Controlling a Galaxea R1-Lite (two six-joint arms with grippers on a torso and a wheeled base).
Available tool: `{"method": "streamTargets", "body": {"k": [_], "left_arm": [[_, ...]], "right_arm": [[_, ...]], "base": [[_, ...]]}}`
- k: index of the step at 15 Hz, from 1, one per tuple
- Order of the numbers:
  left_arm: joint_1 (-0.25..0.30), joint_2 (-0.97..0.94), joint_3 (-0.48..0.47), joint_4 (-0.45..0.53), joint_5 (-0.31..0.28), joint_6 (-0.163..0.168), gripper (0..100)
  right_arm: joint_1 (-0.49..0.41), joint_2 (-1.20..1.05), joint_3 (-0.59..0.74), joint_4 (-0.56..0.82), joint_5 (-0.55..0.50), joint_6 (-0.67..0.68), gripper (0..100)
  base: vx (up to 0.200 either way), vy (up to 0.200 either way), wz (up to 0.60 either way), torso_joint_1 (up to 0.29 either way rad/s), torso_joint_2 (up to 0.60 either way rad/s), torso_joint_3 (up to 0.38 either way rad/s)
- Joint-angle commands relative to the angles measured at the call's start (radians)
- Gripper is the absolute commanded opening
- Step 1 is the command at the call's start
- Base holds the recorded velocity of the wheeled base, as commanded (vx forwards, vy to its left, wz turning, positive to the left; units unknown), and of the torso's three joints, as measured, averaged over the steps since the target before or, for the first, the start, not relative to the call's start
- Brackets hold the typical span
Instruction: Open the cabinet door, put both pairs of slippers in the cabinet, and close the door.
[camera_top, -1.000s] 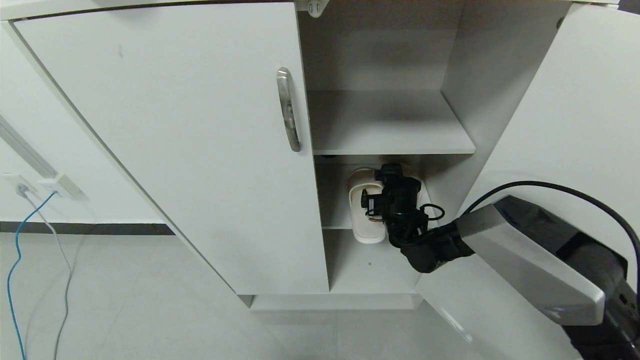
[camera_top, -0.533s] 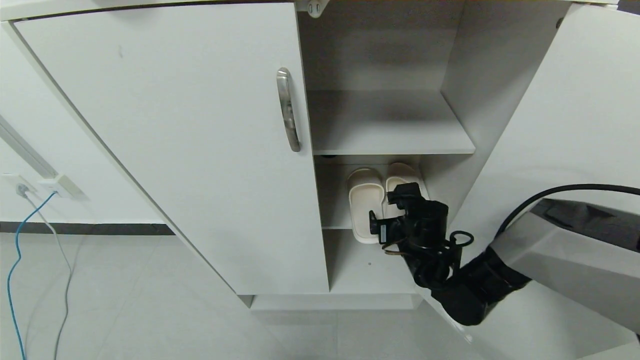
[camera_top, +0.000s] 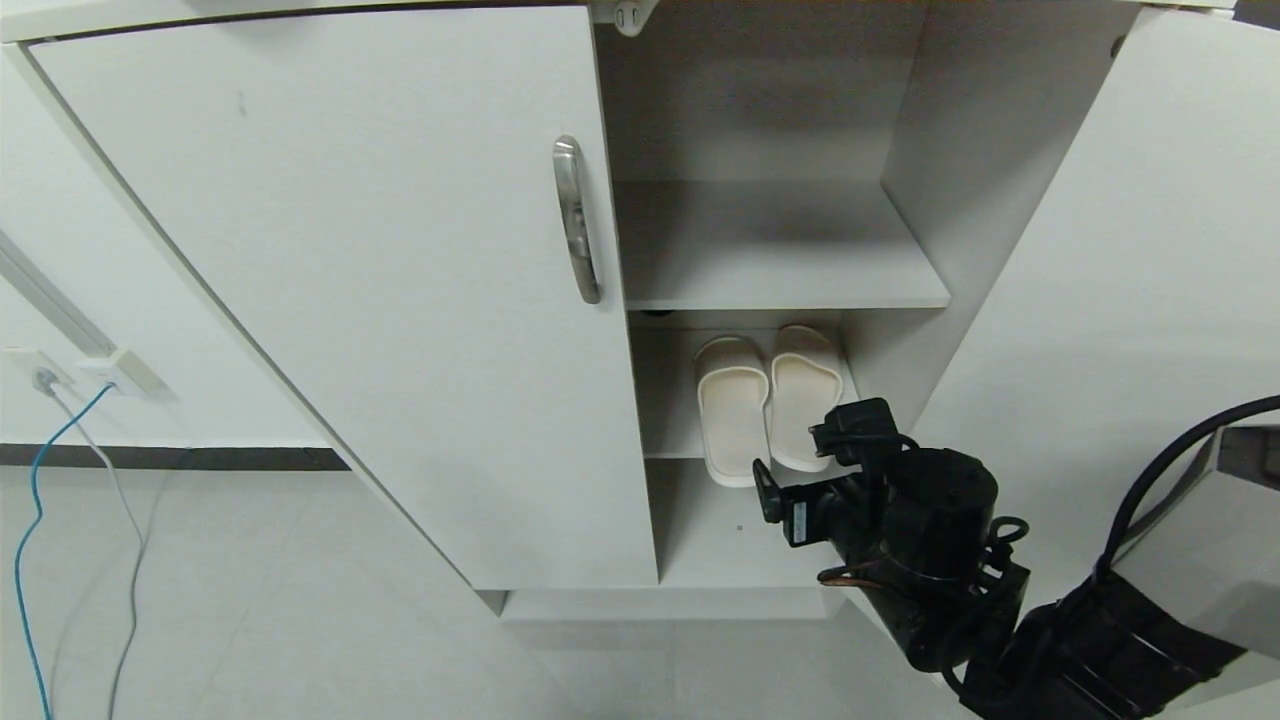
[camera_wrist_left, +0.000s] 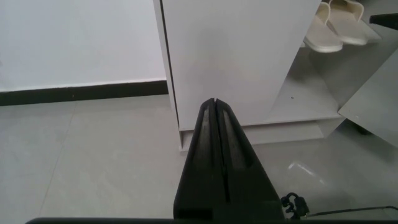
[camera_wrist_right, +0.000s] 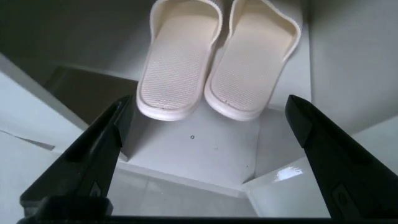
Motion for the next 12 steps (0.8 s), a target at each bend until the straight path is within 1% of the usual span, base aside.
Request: {"method": "streamTargets", "body": {"k": [1, 4, 12], "left_arm": [[0.000, 0.001, 0.000, 0.000, 0.000, 0.001, 0], [0.000, 0.001, 0.000, 0.000, 0.001, 0.001, 0], [0.000, 0.001, 0.000, 0.000, 0.000, 0.001, 0]], "right_arm": [[0.011, -0.015, 0.015, 0.002, 0.000, -0.002, 100], [0.026, -0.013, 0.027, 0.002, 0.000, -0.002, 100], [0.034, -0.010, 0.047, -0.013, 0.000, 0.000, 100]], "base": [[-0.200, 0.000, 0.00, 0.002, 0.00, 0.002], [-0.200, 0.000, 0.00, 0.004, 0.00, 0.004], [0.000, 0.000, 0.00, 0.000, 0.00, 0.000]]}}
